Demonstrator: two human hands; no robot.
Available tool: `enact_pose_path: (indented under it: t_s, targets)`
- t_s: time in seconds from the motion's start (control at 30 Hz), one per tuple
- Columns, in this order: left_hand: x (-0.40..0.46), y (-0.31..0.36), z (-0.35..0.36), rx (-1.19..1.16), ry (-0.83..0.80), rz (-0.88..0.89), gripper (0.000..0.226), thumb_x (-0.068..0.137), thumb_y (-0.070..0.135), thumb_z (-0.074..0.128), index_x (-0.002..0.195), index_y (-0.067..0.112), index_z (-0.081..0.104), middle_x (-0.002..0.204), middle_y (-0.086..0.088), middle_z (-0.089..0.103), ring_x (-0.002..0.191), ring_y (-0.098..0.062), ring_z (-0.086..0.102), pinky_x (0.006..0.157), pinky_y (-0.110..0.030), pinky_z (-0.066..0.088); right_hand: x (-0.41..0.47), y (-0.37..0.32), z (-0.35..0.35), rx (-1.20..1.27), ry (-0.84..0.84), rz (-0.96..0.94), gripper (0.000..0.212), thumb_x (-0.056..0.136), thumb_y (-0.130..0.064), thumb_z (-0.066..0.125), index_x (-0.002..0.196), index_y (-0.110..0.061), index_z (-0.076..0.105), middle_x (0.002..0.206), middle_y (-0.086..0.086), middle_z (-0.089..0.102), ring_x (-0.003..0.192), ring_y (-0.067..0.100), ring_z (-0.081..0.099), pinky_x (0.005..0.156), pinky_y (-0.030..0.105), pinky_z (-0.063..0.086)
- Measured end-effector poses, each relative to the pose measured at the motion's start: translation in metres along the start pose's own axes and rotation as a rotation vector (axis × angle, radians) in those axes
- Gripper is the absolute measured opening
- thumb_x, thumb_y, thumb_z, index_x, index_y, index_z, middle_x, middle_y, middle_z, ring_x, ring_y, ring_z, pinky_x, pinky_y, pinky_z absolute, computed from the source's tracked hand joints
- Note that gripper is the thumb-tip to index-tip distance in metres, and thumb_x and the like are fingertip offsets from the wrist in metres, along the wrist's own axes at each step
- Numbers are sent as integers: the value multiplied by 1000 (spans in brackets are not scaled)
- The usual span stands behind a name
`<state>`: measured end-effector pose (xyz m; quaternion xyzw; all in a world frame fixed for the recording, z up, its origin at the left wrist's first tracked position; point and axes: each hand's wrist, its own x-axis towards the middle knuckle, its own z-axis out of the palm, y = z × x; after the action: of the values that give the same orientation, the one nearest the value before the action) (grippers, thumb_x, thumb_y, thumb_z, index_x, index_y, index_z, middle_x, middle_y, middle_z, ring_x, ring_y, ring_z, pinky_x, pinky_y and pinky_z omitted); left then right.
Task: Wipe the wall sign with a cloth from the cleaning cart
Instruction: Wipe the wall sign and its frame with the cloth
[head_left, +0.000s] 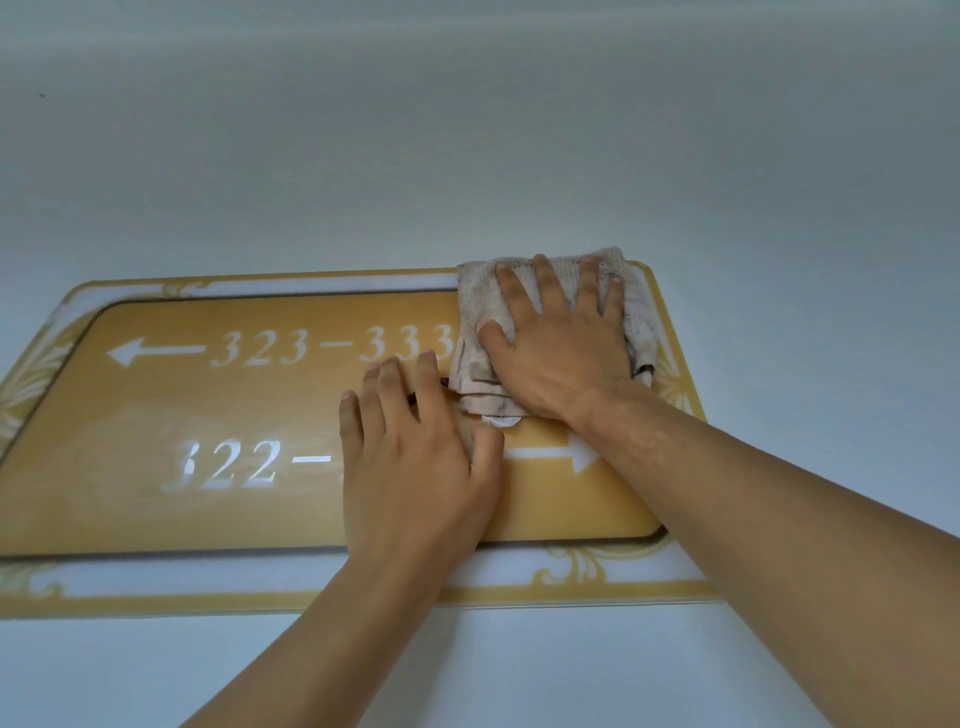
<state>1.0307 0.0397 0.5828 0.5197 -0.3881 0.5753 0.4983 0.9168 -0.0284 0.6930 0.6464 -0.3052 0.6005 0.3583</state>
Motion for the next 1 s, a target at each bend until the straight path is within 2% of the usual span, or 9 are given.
enact_pose_path:
  t_s: [0.27, 0.43, 0.6, 0.8, 1.0]
  targets:
    - [0, -4, -6, -46, -33, 10, 70, 85, 46, 34, 148, 16, 28, 149, -12, 35, 143, -27, 25, 120, -48, 17, 0, -17, 0, -3, -8, -25, 72, 94, -65, 10, 160, -37, 1, 170, 2, -5, 152, 42, -13, 119, 61, -12]
    - [3, -25, -18, -50, -47, 118, 67, 84, 40, 42, 146, 15, 37, 143, -8, 45, 137, -23, 35, 116, -38, 24, 2, -18, 0, -15, -1, -19, 71, 94, -65, 10, 160, -37, 2, 170, 1, -5, 152, 42, -12, 119, 61, -12]
    - [7, -57, -28, -40, -44, 175, 66, 82, 34, 46, 145, 13, 41, 141, -9, 47, 133, -24, 38, 114, -38, 26, 3, -28, 2, 5, -3, -17, 71, 95, -65, 11, 160, -37, 2, 170, 2, -5, 152, 42, -13, 118, 61, -13]
    - [35, -100, -48, -95, 60, -6, 70, 80, 42, 41, 146, 19, 36, 141, -11, 45, 133, -30, 38, 112, -45, 29, 5, -33, 3, -5, 1, -18, 72, 94, -66, 9, 160, -38, 1, 170, 2, -5, 152, 42, -13, 119, 62, -11]
    - [48, -162, -61, 40, 35, -218, 76, 80, 46, 37, 150, 16, 31, 146, -19, 39, 136, -38, 35, 113, -51, 27, 7, -43, 2, -4, 0, -10, 71, 96, -65, 11, 160, -37, 3, 170, 3, -4, 152, 43, -11, 119, 62, -11]
